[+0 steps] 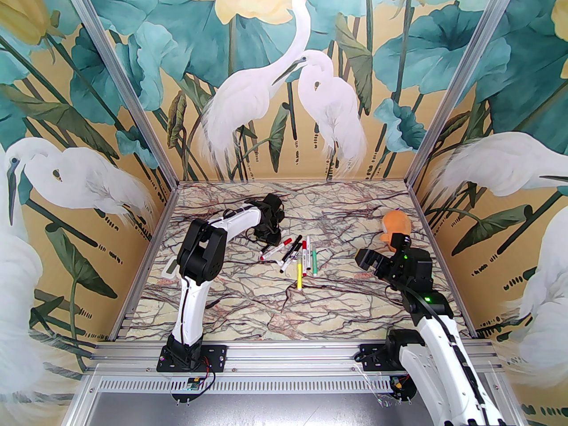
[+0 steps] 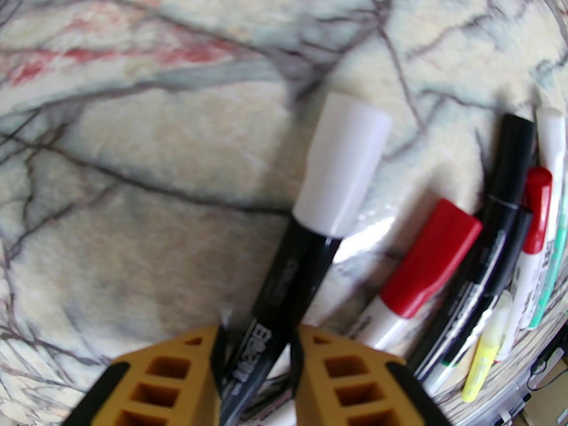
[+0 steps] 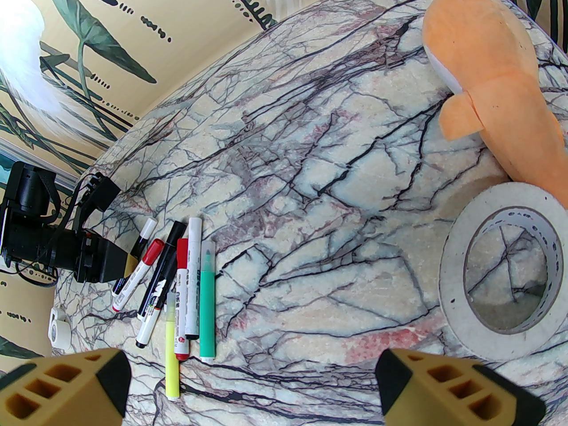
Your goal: Open the pen caps
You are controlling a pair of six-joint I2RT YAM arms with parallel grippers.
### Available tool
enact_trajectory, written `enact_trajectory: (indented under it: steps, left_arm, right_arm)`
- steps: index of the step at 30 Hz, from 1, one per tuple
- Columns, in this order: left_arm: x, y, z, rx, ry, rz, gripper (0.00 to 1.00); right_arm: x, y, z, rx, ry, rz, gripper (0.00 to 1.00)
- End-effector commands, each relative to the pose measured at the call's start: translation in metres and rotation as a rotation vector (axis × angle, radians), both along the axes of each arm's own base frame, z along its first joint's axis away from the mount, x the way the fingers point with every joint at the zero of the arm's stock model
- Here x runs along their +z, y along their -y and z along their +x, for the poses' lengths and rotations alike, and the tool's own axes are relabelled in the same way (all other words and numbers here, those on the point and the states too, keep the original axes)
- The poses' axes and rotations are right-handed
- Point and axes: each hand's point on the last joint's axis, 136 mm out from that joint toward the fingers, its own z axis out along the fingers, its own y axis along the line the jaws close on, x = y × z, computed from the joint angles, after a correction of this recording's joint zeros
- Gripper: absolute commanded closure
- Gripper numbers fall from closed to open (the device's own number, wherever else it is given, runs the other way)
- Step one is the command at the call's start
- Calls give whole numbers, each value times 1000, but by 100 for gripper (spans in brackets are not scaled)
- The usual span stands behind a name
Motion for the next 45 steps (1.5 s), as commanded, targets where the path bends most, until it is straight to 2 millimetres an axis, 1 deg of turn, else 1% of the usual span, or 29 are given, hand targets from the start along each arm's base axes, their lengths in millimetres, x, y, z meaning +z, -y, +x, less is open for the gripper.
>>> enact_trajectory:
  steps: [1, 9, 12, 16, 23, 27, 28, 30, 34, 37, 40, 42, 45]
  left_arm:
    - [-8, -14, -5, 22, -12, 73, 69]
    - [-11, -15, -2, 16, 18, 108, 76]
    - [-8, -14, -1, 19, 37, 97, 80]
    - [10, -12, 2, 32, 85, 67, 81]
    - [47, -5, 0, 29, 147, -15, 83]
    - [69, -3, -5, 27, 175, -63, 83]
    - [74, 0, -7, 27, 177, -86, 83]
    - [83, 6, -17, 25, 166, -154, 83]
    - [102, 23, -40, 20, 159, -331, 83]
    - [118, 34, -60, 10, 172, -453, 83]
    - [125, 44, -82, 0, 202, -524, 83]
    - [127, 52, -97, -12, 212, -570, 83]
    - [130, 64, -117, -11, 229, -621, 83]
  right_arm:
    - [-6, -3, -3, 5, -18, 19, 1]
    - [-5, -5, -1, 6, -20, 47, 0]
    - [-6, -9, 0, 5, -19, 90, 0]
    - [-3, -15, 3, 26, -16, 131, 5]
    - [1, -18, 10, 34, -33, 133, 11]
    - [6, -31, 14, 59, -21, 170, 17]
    - [6, -34, 14, 67, -22, 177, 22]
    - [9, -43, 16, 85, -21, 199, 27]
    - [23, -64, 23, 122, -8, 268, 36]
    - [36, -81, 28, 159, 0, 310, 40]
    - [43, -98, 34, 193, -17, 326, 44]
    - [46, -108, 38, 216, -27, 328, 49]
    - [50, -123, 41, 264, -39, 299, 53]
